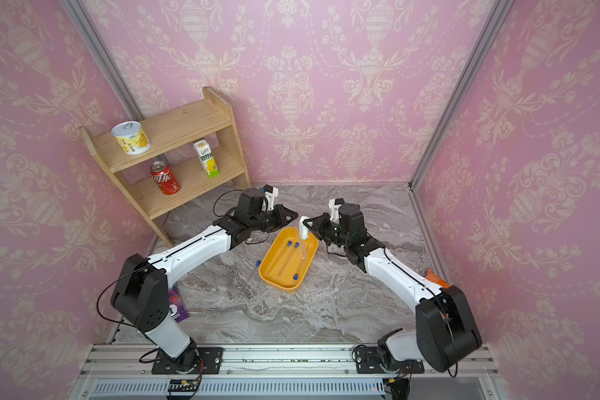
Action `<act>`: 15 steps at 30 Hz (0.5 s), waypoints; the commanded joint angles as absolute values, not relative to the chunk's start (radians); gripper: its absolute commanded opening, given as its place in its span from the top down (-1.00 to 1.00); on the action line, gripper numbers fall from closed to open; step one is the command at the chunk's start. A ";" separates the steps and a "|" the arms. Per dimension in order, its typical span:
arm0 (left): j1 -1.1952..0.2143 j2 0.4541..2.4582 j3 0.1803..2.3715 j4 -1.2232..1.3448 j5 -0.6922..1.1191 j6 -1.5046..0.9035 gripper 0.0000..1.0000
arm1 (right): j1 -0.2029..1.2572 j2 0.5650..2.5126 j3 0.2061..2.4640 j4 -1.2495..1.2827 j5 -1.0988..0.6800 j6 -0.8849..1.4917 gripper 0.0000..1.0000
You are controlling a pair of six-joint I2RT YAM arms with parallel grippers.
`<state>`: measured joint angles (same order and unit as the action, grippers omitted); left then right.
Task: Wipe the exteriors of test tubes
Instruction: Wipe the dirt from the test tube.
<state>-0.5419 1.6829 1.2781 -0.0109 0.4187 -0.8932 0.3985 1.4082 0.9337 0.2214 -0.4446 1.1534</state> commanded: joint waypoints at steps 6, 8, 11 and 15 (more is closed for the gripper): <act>-0.548 1.663 1.258 0.004 0.442 -0.908 0.74 | 0.391 1.512 1.037 0.275 -0.470 1.152 1.00; -0.548 1.662 1.261 0.001 0.442 -0.907 0.74 | 0.391 1.517 1.036 0.278 -0.477 1.153 1.00; -0.546 1.660 1.268 -0.009 0.435 -0.897 0.74 | 0.393 1.500 1.005 0.287 -0.487 1.157 1.00; -0.542 1.665 1.276 -0.018 0.432 -0.891 0.73 | 0.403 1.438 0.949 0.257 -0.484 1.140 1.00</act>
<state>-0.5415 1.6829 1.2705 -0.0082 0.4213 -0.8928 0.3931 1.4902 0.9844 0.2573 -0.4614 1.1534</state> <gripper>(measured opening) 0.173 0.065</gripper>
